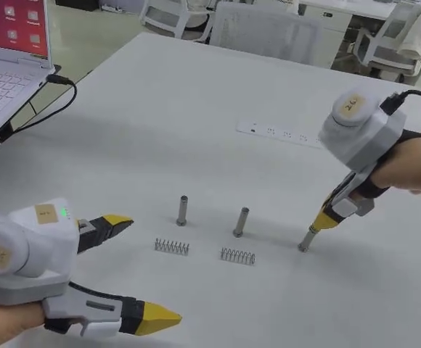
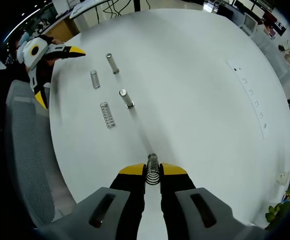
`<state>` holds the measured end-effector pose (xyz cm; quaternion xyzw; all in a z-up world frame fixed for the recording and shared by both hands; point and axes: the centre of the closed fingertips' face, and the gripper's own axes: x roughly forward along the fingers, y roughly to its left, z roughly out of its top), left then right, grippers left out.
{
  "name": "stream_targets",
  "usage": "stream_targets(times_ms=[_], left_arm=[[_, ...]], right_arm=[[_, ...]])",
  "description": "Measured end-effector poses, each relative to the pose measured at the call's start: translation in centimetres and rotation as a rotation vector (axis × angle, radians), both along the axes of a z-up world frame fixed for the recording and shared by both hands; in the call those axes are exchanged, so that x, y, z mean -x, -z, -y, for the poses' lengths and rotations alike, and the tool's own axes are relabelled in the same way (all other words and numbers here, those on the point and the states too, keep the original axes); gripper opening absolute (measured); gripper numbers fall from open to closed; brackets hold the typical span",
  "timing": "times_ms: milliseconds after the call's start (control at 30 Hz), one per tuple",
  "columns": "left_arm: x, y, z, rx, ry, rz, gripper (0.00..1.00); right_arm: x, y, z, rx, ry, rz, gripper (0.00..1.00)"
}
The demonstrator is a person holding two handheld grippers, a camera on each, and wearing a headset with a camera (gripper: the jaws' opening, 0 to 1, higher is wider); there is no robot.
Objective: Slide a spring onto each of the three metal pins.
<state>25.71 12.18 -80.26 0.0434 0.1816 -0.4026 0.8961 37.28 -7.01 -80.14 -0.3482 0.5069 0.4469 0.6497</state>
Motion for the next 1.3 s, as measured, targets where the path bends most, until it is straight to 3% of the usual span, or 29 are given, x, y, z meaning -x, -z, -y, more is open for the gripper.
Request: stream_targets(times_ms=[667,1067,1300], left_arm=[[-0.1,-0.2,0.0,0.004,-0.006,0.001,0.95],[-0.3,-0.1,0.1,0.007,-0.007,-0.001,0.95],[-0.2,-0.2,0.1,0.004,-0.003,-0.002,0.95]], right_arm=[[-0.1,3.6,-0.3,0.025,0.044,-0.027,0.09],[-0.9,4.3,-0.2,0.016,0.067,-0.039,0.09],[-0.3,4.2,-0.3,0.013,0.043,-0.034,0.09]])
